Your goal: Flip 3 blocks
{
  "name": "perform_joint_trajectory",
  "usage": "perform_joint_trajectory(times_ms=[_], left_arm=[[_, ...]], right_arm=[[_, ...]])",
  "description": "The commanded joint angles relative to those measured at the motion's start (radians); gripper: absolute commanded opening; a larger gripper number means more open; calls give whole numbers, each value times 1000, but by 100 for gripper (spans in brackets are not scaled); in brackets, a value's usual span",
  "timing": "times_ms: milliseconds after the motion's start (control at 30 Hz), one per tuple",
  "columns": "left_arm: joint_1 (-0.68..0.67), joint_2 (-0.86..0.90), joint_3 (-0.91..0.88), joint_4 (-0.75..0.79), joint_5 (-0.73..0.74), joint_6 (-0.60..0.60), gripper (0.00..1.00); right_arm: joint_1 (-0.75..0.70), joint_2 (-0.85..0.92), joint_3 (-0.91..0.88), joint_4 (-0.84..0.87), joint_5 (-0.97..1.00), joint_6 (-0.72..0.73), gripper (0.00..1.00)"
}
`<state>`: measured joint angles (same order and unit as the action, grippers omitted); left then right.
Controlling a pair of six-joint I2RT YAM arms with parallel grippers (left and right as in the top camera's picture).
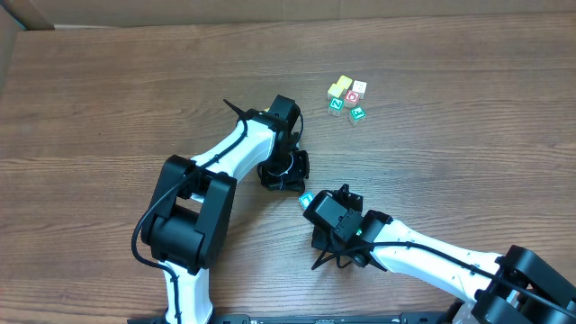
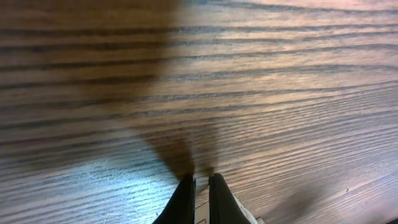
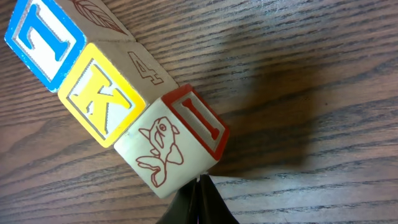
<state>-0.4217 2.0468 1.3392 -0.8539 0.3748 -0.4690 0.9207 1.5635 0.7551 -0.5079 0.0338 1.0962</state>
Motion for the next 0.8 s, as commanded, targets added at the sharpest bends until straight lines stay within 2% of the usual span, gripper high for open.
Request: perform_joint_trajectory(times_ms=[0,367,533,767], left_arm=[[-21,12,11,18,16,-11,4],[-27,12,11,37,15,-30,4],[-28,12,11,47,15,-45,4],[-33,12,11,55,15,-64,4]], right_arm=[[0,3,-9,11,5,9,4],[0,3,-9,18,-14,36,4],[0,3,-9,18,-14,114,4],[1,3,-9,21,-15,113,4]])
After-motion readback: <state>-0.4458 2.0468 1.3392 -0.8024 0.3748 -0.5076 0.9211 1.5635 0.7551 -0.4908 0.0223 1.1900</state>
